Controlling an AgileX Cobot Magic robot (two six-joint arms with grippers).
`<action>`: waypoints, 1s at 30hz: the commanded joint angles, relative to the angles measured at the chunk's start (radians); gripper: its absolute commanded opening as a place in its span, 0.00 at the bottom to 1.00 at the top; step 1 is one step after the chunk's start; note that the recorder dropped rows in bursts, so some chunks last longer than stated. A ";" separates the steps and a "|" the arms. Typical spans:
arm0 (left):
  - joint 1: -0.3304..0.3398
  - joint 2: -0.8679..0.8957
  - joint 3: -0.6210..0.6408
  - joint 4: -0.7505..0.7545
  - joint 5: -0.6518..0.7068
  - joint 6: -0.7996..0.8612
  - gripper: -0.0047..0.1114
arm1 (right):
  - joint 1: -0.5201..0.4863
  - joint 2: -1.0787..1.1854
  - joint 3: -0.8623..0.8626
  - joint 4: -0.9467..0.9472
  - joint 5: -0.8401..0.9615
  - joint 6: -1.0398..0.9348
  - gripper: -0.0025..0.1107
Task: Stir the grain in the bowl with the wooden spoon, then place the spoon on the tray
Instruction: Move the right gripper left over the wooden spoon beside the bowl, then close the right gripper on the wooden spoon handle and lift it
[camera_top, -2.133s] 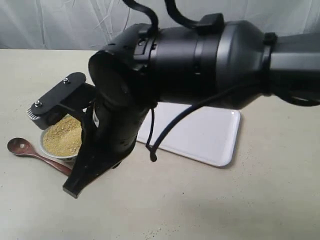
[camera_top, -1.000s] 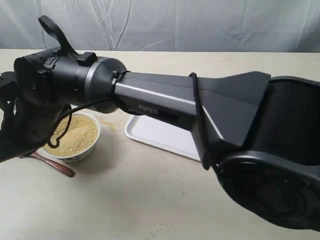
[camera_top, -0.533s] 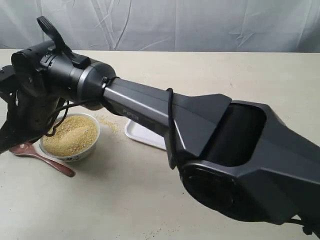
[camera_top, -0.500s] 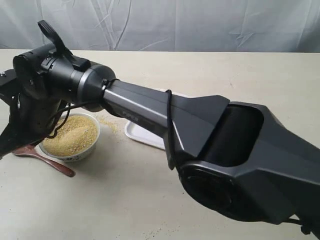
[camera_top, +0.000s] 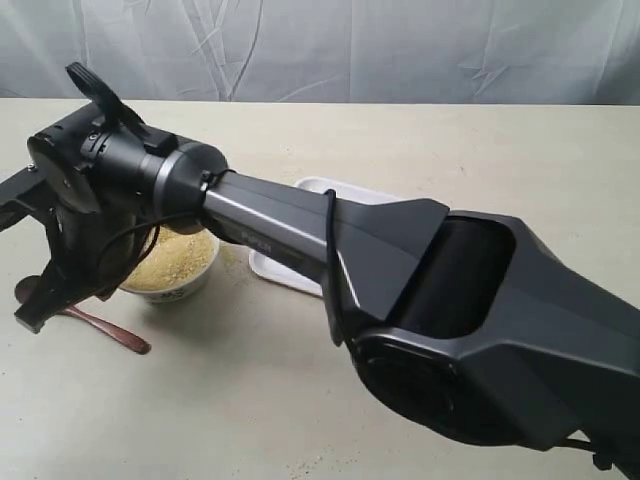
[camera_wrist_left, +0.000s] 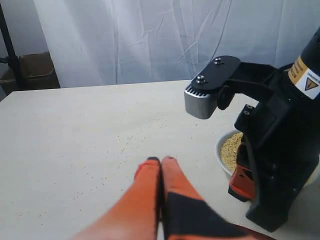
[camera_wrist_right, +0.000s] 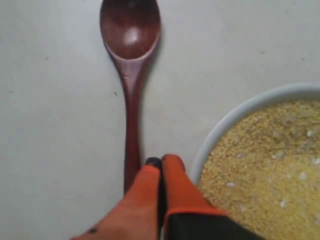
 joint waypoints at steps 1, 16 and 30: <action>0.002 -0.005 0.005 0.002 -0.014 0.000 0.04 | -0.020 0.004 -0.006 -0.041 0.009 0.018 0.02; 0.002 -0.005 0.005 0.002 -0.014 0.000 0.04 | 0.035 0.019 -0.006 0.042 -0.016 -0.030 0.25; 0.002 -0.005 0.005 0.002 -0.014 0.000 0.04 | 0.035 0.074 -0.006 0.022 -0.053 -0.029 0.32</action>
